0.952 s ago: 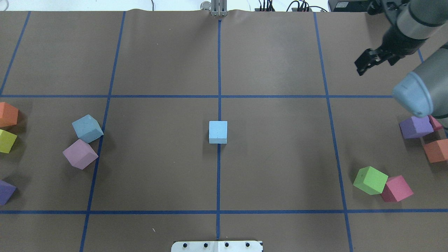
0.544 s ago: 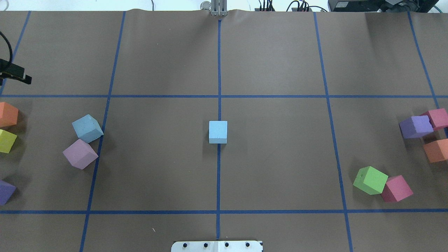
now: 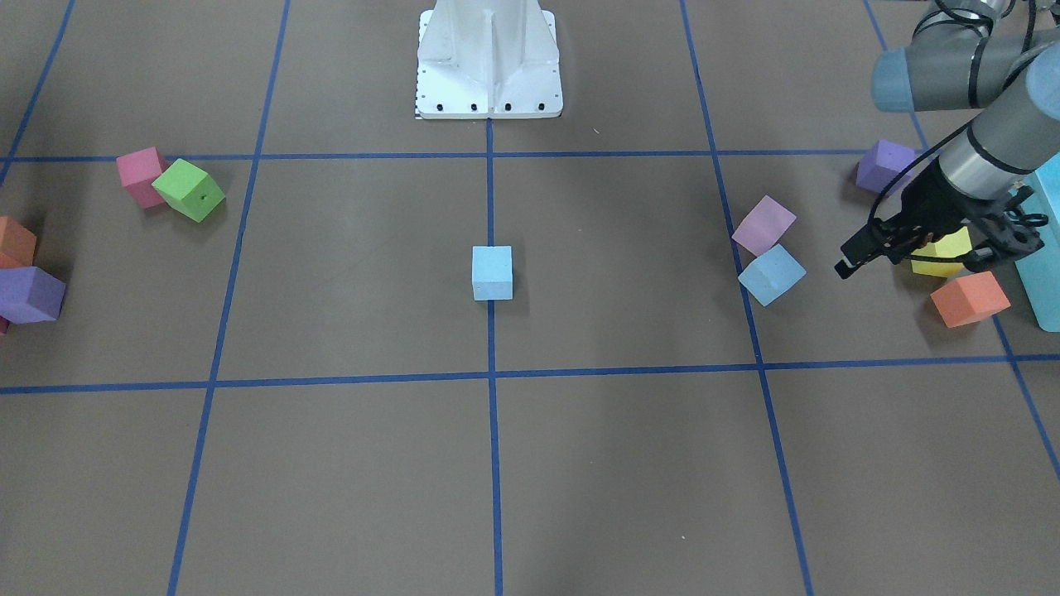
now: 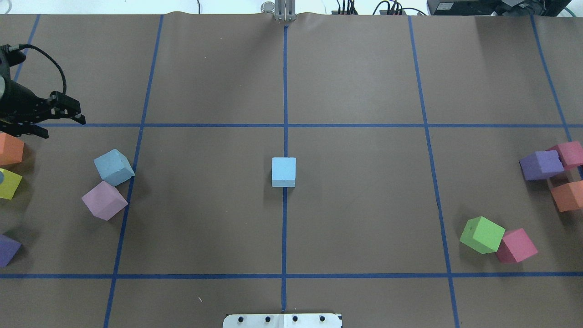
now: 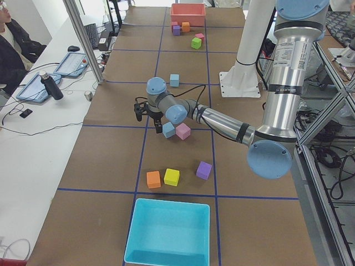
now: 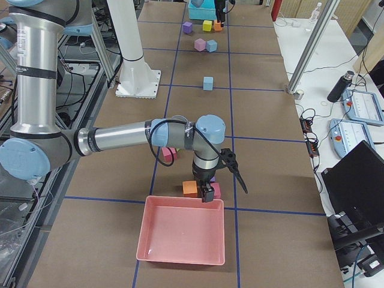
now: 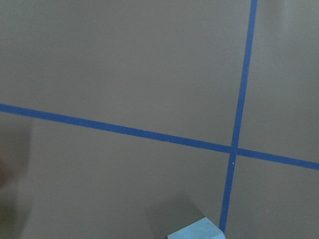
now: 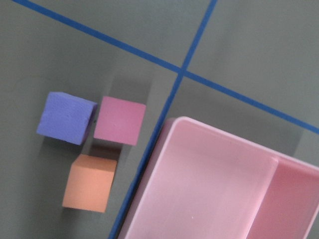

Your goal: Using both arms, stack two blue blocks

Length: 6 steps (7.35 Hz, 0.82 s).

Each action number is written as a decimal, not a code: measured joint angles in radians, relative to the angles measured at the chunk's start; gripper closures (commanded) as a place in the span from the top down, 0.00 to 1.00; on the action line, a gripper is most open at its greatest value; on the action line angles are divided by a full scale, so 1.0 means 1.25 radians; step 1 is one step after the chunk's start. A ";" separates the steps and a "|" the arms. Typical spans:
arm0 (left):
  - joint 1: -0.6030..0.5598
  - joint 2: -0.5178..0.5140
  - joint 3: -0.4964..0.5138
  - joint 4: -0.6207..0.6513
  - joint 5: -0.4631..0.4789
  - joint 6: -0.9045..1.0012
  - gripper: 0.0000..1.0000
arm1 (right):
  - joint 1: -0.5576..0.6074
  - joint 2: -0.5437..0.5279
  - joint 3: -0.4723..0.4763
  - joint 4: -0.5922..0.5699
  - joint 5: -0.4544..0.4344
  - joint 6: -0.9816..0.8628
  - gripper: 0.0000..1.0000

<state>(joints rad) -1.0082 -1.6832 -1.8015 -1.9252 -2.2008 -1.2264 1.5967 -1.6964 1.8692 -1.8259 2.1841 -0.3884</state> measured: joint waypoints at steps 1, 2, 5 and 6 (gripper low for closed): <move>0.060 -0.007 -0.001 0.000 0.054 -0.103 0.99 | 0.005 -0.008 -0.002 0.001 0.000 -0.001 1.00; 0.118 -0.018 0.005 0.001 0.103 -0.178 0.99 | 0.006 -0.013 -0.003 0.001 0.000 -0.001 1.00; 0.187 -0.033 0.027 0.025 0.150 -0.223 0.99 | 0.006 -0.017 -0.005 0.001 -0.001 0.001 1.00; 0.189 -0.034 0.024 0.050 0.150 -0.204 0.99 | 0.006 -0.017 -0.006 0.001 -0.001 0.001 1.00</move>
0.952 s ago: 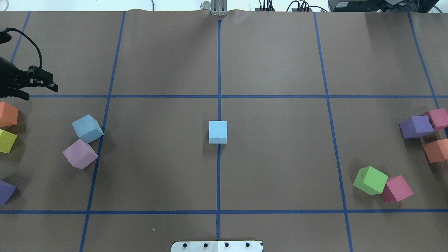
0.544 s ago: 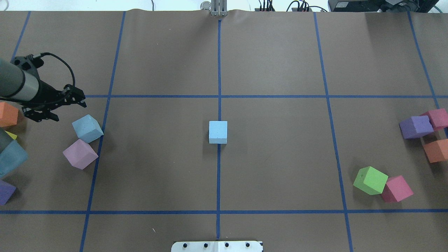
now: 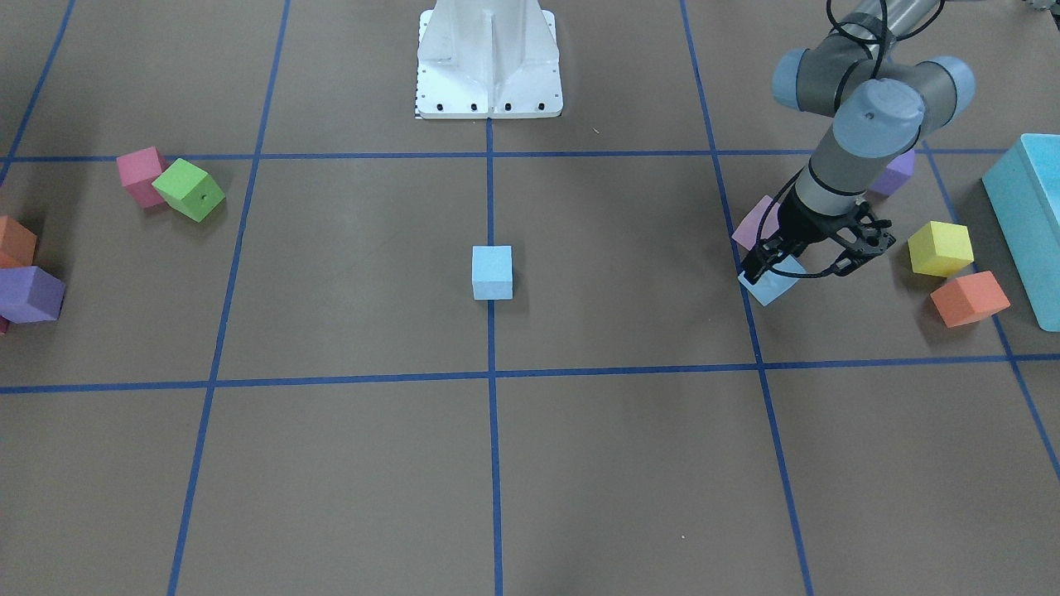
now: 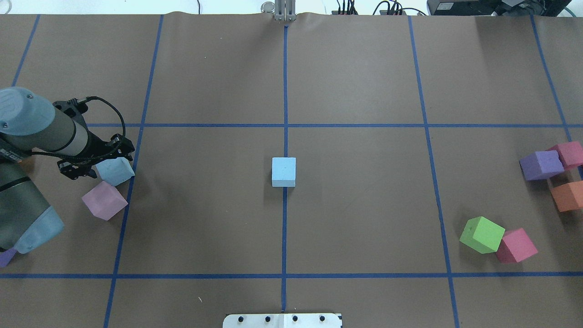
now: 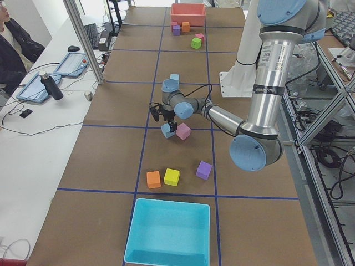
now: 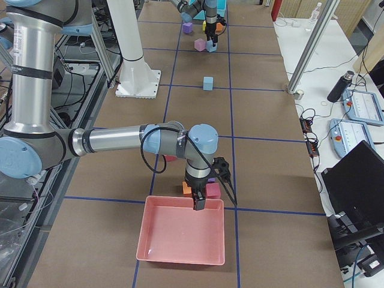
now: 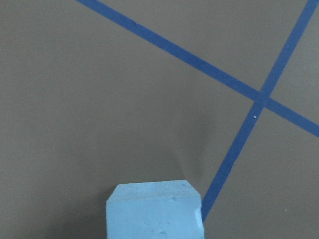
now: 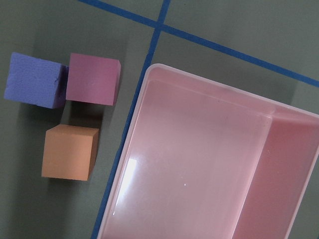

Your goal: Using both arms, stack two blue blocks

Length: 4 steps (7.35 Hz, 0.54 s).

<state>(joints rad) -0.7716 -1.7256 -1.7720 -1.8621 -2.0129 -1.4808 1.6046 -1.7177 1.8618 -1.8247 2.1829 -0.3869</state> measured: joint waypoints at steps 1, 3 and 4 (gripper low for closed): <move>0.001 -0.001 0.002 0.015 0.001 0.017 0.99 | 0.000 0.000 0.000 0.000 0.000 0.000 1.00; 0.003 -0.017 0.033 0.019 0.004 0.033 0.99 | 0.000 0.000 -0.001 0.001 0.000 0.000 1.00; 0.003 -0.030 0.056 0.013 0.005 0.046 0.99 | 0.000 0.000 -0.002 0.001 0.000 0.000 1.00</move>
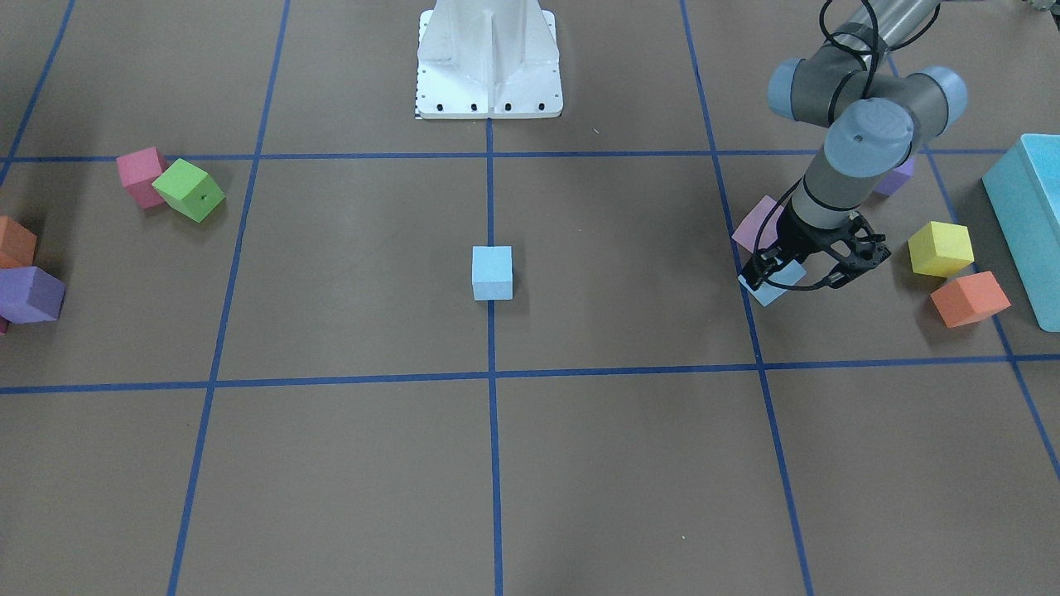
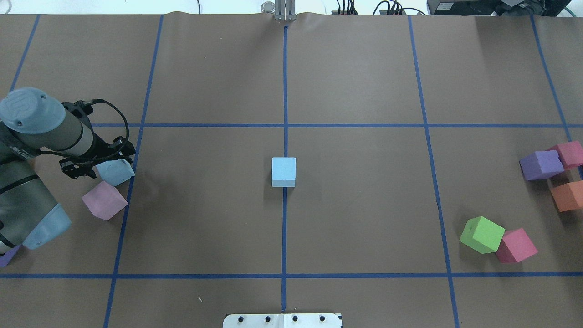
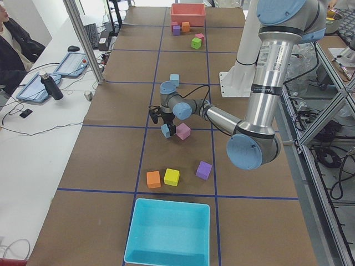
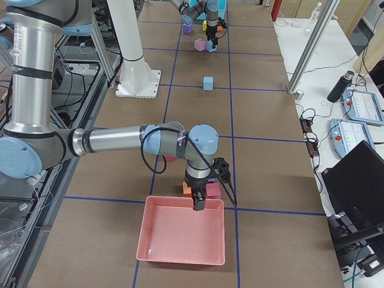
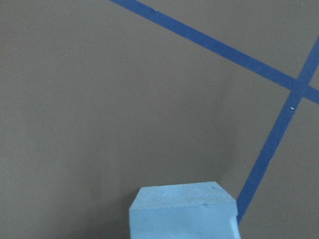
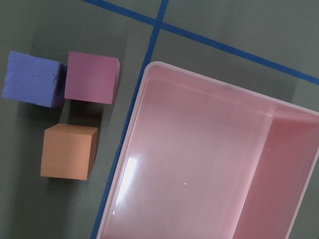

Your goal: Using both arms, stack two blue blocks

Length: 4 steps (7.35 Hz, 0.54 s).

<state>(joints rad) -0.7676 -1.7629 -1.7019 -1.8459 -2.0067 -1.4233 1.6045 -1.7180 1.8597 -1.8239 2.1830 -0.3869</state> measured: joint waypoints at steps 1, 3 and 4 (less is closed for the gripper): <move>0.000 -0.008 0.019 -0.013 0.000 0.014 0.98 | 0.000 0.000 0.000 0.000 0.000 0.000 1.00; 0.000 -0.009 0.036 -0.031 0.000 0.033 0.42 | 0.000 0.000 0.000 0.000 0.000 0.000 1.00; 0.001 -0.008 0.037 -0.033 0.000 0.049 0.26 | 0.000 0.000 0.000 0.000 0.000 0.000 1.00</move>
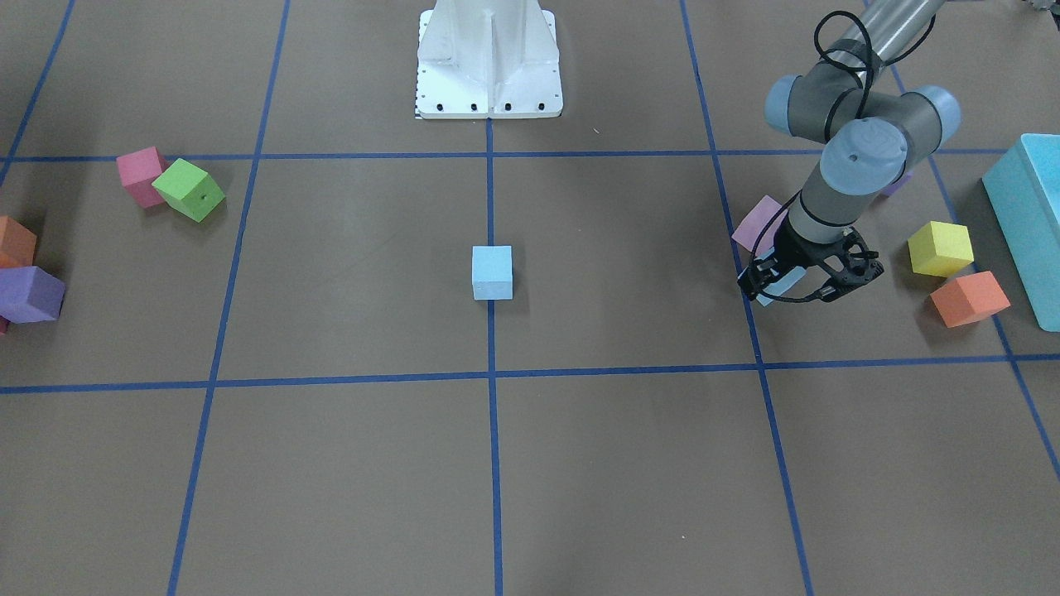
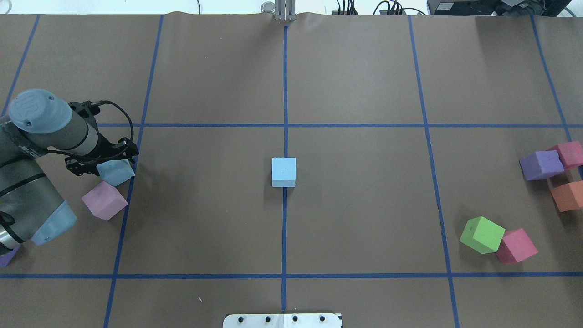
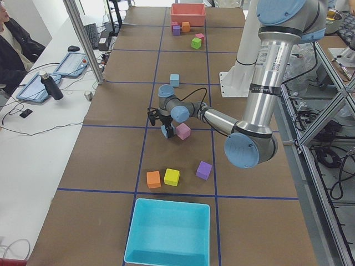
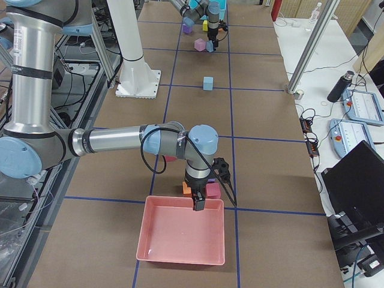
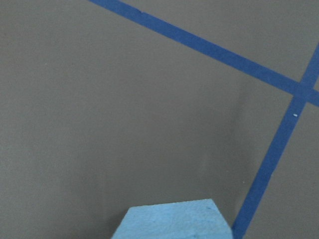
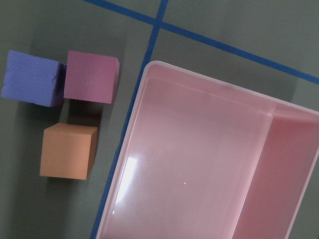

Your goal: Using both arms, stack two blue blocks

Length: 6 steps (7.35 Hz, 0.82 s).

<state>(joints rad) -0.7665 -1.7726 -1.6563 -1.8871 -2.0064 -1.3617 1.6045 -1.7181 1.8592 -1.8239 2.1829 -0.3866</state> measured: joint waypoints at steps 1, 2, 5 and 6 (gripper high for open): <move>0.000 0.002 -0.002 -0.001 0.000 0.029 0.18 | 0.000 0.000 0.000 0.000 0.000 0.000 1.00; 0.000 0.001 -0.012 0.001 -0.003 0.050 0.09 | 0.000 0.000 0.001 0.000 0.000 0.001 1.00; -0.002 -0.105 -0.089 0.160 -0.006 0.066 0.00 | 0.000 0.000 0.002 0.000 0.000 0.003 1.00; 0.009 -0.193 -0.098 0.231 0.019 0.066 0.00 | 0.000 0.000 0.001 0.000 0.000 0.004 1.00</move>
<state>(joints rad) -0.7554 -2.0140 -1.7789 -1.5977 -1.9832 -1.2788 1.6045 -1.7178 1.8610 -1.8242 2.1829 -0.3817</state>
